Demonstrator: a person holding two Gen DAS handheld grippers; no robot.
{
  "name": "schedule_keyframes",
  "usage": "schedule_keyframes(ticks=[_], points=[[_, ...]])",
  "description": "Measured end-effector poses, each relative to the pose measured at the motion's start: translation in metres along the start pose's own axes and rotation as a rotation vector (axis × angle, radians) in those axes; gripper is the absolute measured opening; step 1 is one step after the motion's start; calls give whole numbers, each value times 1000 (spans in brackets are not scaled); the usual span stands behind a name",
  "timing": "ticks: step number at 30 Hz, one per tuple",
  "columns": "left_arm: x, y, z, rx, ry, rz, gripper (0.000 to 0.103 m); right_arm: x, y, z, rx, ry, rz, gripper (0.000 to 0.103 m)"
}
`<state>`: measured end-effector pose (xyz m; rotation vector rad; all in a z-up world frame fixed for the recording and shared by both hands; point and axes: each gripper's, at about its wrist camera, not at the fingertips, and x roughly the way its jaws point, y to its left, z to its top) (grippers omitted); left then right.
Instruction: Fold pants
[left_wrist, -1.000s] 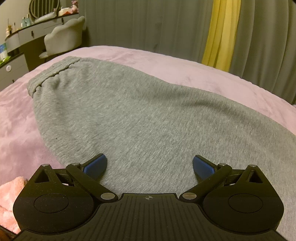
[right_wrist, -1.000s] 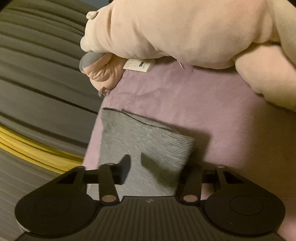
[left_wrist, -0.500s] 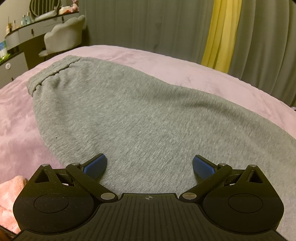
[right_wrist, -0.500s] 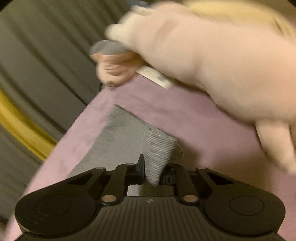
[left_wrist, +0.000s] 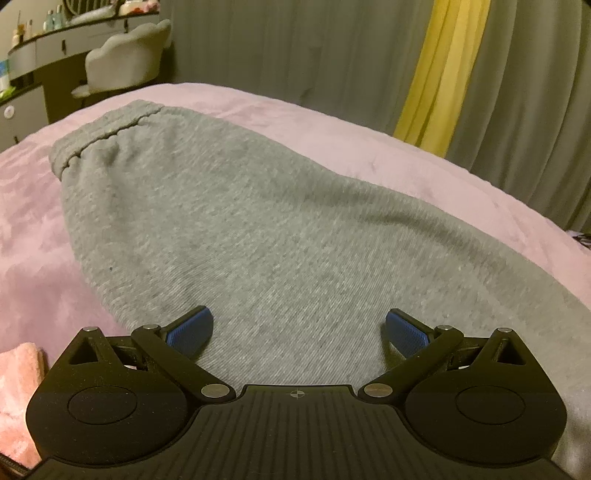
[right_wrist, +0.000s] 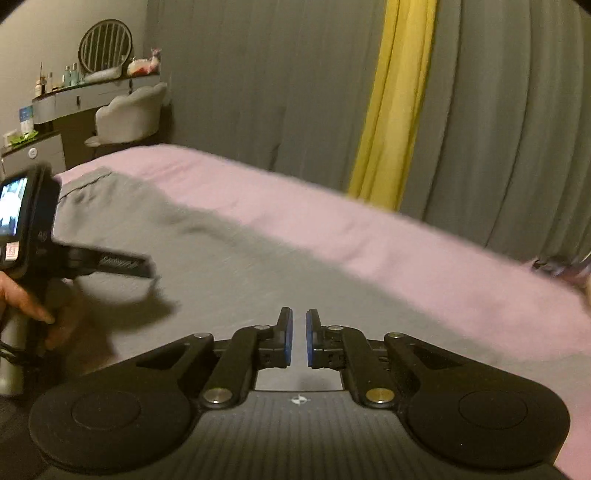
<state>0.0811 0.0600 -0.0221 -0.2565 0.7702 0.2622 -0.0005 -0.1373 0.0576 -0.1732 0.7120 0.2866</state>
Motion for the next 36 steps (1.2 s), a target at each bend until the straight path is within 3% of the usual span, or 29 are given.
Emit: schedule_keyframes(ticks=[4, 8, 11, 12, 14, 17, 21, 24, 26, 30, 34, 36], points=[[-1, 3, 0, -8, -4, -29, 103, 9, -27, -15, 243, 61, -110, 10], [1, 2, 2, 1, 1, -65, 103, -21, -83, -40, 460, 39, -258, 22], [2, -5, 0, 29, 3, -65, 103, -52, -137, -71, 788, -9, -339, 55], [1, -7, 0, 45, 6, -88, 103, -62, -152, -84, 902, -32, -367, 60], [-4, -17, -1, 101, 23, -134, 103, -82, -178, -114, 1111, -90, -413, 60], [-14, -49, -4, 241, 57, -240, 103, -99, -204, -149, 1284, -111, -453, 66], [-21, -112, -6, 357, 151, -384, 103, -103, -219, -169, 1306, -17, -593, 68], [-19, -165, 1, 372, 223, -493, 103, -103, -223, -177, 1220, 142, -782, 69], [-15, -202, 8, 353, 277, -557, 103, -105, -225, -188, 1191, 200, -843, 73], [4, -269, 13, 334, 423, -677, 103, -100, -233, -202, 1171, 269, -839, 85], [17, -324, 6, 451, 422, -651, 103, -88, -235, -204, 1114, 320, -812, 96], [26, -340, 2, 486, 440, -645, 103, -89, -238, -206, 1131, 293, -801, 99]])
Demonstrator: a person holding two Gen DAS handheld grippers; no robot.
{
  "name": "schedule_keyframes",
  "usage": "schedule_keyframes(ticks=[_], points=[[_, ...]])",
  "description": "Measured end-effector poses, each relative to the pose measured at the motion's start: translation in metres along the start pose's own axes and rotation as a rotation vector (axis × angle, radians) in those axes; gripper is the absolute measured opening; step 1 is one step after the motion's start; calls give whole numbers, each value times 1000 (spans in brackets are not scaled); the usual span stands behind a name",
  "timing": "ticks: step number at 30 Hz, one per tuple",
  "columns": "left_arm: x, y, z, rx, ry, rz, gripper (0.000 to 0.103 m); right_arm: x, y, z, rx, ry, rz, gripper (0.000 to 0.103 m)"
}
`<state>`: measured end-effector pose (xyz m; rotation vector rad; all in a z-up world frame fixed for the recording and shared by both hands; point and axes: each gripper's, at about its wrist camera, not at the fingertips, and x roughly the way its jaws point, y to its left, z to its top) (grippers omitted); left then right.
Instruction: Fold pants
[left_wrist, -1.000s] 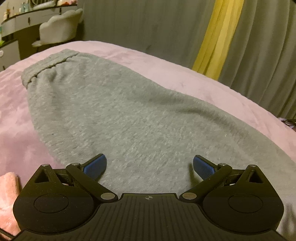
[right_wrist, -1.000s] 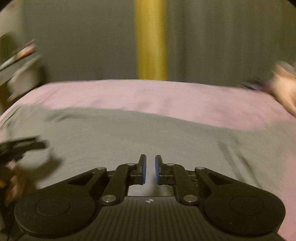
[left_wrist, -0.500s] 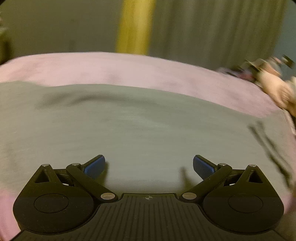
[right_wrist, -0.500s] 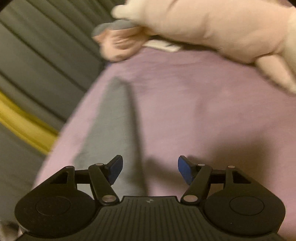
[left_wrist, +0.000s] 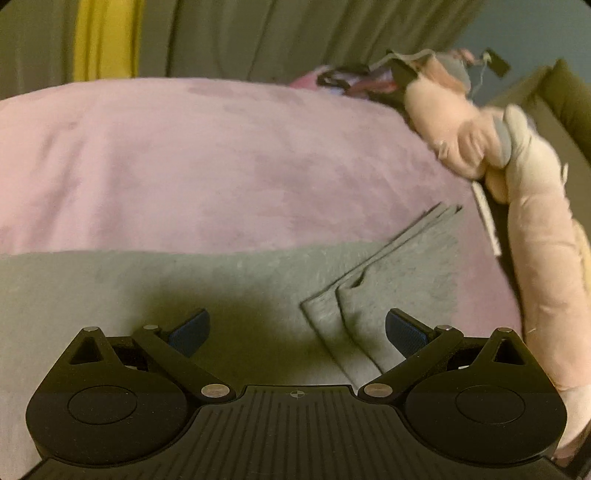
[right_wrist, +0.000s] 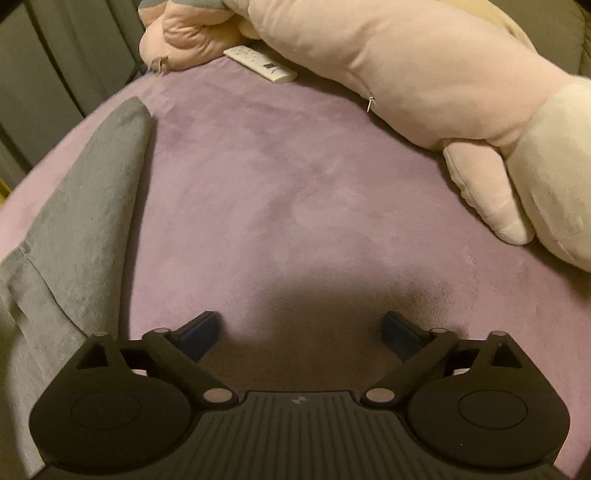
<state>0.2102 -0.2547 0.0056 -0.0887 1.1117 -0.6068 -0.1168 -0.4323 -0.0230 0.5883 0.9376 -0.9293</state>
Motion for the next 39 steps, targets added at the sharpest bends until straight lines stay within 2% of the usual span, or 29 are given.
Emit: schedule_keyframes(ticks=[8, 9, 10, 11, 12, 13, 14, 19, 22, 25, 28, 31, 32, 36, 38, 39], points=[[45, -10, 16, 44, 112, -61, 102, 1, -3, -1, -2, -12, 34, 99], [49, -12, 17, 43, 116, -71, 94, 1, -4, -1, 3, -15, 38, 99], [51, -13, 17, 39, 117, -76, 72, 1, -4, -1, 5, -17, 40, 99], [53, -13, 18, 35, 113, -74, 60, 1, -4, -1, 5, -18, 40, 99], [53, -12, 18, 23, 113, -82, 38, 1, -4, -1, 3, -19, 37, 99], [53, -10, 19, 1, 119, -121, 22, 3, -2, 0, -2, -18, 32, 99], [52, -9, 18, -18, 121, -150, 22, 3, -1, 0, -7, -17, 27, 99], [21, -12, 5, -33, 56, -164, 18, 3, -1, 1, -13, -19, 26, 99], [-17, 4, -7, -80, -8, -203, 18, -1, -5, 3, 4, -32, 44, 99], [-75, 36, -31, -143, -113, -215, 18, -7, -8, 4, 13, -29, 74, 99], [-125, 76, -72, -243, -172, -144, 18, -14, -7, -1, 18, -9, 118, 99], [-159, 106, -121, -274, -189, 12, 18, -19, 5, -4, -14, 12, 153, 99], [-165, 114, -137, -272, -183, 62, 18, -21, 9, -5, -25, 15, 168, 99], [-168, 139, -168, -289, -128, 140, 23, -31, 34, -11, -97, 25, 232, 99], [-169, 143, -167, -284, -179, 163, 31, -41, 50, -16, -141, 14, 252, 99], [-170, 144, -164, -284, -209, 156, 46, -47, 56, -19, -155, 4, 277, 99]])
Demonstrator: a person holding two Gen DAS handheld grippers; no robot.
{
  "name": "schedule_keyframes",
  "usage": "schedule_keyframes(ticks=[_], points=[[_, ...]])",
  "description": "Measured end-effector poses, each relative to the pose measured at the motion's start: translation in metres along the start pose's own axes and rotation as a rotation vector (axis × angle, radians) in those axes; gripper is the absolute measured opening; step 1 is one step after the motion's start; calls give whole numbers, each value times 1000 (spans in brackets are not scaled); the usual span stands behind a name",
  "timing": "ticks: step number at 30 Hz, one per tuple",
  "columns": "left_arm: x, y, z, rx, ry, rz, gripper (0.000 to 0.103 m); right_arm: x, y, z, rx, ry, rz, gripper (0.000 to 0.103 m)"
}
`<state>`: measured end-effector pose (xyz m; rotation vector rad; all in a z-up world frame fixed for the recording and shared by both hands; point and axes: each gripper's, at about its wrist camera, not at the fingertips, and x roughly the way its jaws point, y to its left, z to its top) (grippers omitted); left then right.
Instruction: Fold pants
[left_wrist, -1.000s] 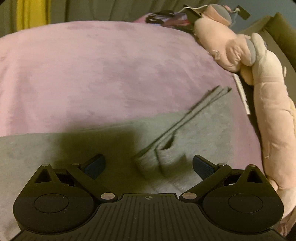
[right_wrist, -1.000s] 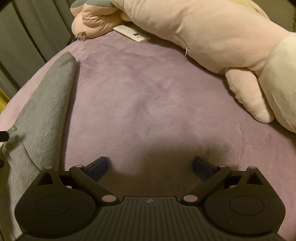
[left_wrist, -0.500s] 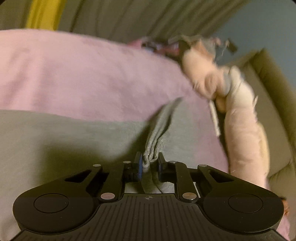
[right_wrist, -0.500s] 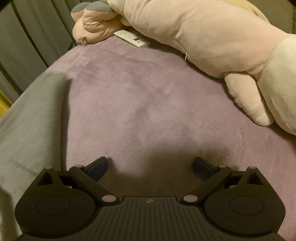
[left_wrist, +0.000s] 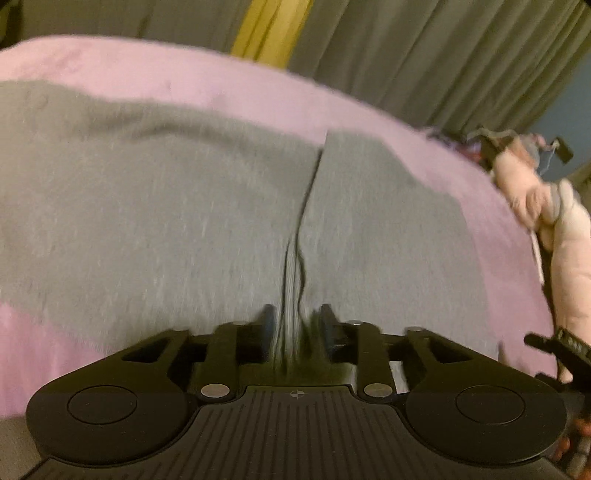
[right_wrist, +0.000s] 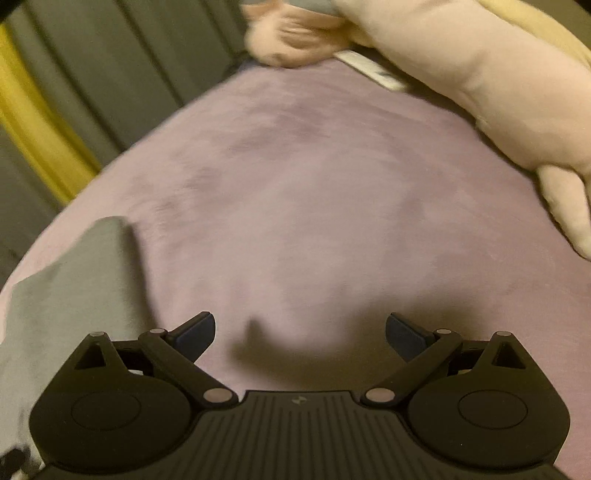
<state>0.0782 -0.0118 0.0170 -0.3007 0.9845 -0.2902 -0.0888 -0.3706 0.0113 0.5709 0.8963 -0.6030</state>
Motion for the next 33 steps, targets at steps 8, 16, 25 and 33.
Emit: schedule_keyframes(ticks=[8, 16, 25, 33], points=[[52, -12, 37, -45, -20, -77, 69, -6, 48, -23, -156, 8, 124, 99], [93, 3, 53, -136, 55, -170, 27, 16, 35, -18, -75, 110, 126, 99], [44, 6, 41, -10, -131, -25, 11, 20, 29, -19, -55, 143, 144, 99], [24, 26, 20, -58, -34, -70, 60, 18, 28, -18, -57, 159, 149, 99]])
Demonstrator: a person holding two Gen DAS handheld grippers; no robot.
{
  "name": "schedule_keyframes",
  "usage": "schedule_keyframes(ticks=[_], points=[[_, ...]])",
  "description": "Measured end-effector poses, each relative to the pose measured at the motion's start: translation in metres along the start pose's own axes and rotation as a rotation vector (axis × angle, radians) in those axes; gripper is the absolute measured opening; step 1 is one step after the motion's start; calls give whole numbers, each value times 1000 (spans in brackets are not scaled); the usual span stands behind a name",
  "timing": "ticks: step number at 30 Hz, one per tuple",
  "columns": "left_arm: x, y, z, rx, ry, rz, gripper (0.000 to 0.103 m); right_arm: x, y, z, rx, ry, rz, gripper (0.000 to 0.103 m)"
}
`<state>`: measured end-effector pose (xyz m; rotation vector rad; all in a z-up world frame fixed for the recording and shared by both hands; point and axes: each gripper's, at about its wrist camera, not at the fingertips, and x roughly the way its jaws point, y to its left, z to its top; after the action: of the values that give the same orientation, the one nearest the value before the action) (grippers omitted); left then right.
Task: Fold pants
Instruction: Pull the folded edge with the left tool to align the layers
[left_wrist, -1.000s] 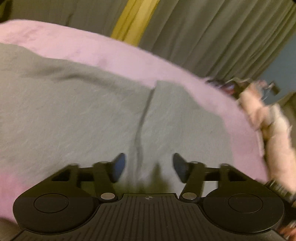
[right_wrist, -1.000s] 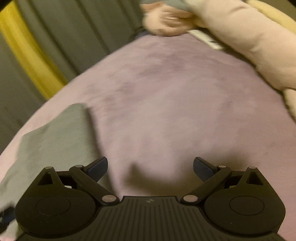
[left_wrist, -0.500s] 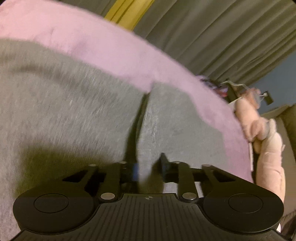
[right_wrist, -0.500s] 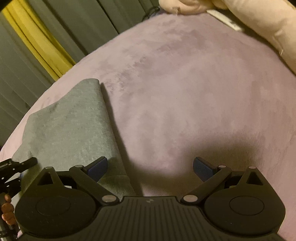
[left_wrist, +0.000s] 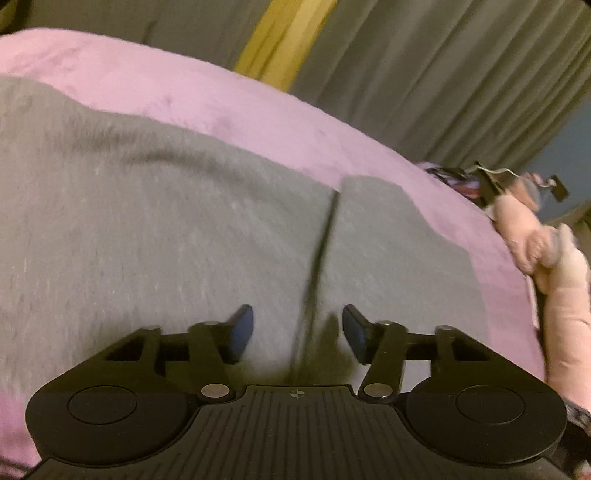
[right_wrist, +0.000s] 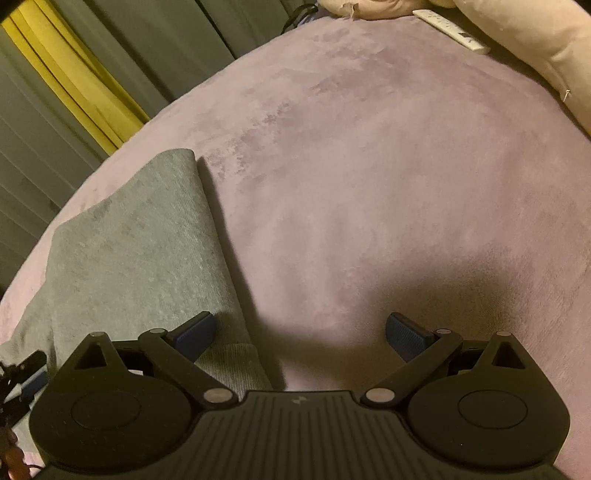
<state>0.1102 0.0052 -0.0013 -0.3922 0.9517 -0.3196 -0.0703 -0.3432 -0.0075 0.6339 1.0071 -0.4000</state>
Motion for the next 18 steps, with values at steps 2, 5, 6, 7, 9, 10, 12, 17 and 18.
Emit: schedule_keyframes(ticks=[2, 5, 6, 7, 9, 10, 12, 17, 18], points=[[-3, -2, -6, 7, 34, -30, 62, -1, -1, 0, 3, -5, 2, 99], [-1, -7, -16, 11, 63, -36, 68, -4, 5, -2, -28, -18, 1, 99], [3, -10, -20, 6, 73, -35, 65, -7, 10, -3, -57, -33, -1, 99], [5, -10, -25, -3, 76, -32, 65, -12, 16, -5, -87, -54, 3, 99], [9, -12, -27, -1, 70, -22, 63, -21, 28, -12, -120, -88, 73, 97], [9, -14, -28, 17, 66, -13, 62, -24, 34, -18, -119, -83, 134, 94], [11, -15, -28, 34, 58, -1, 57, -19, 42, -28, -94, -31, 206, 87], [8, -8, -35, 42, 42, 7, 35, -6, 60, -38, -102, -6, 143, 82], [7, -8, -35, 50, 39, 9, 35, -4, 60, -37, -98, 2, 138, 82]])
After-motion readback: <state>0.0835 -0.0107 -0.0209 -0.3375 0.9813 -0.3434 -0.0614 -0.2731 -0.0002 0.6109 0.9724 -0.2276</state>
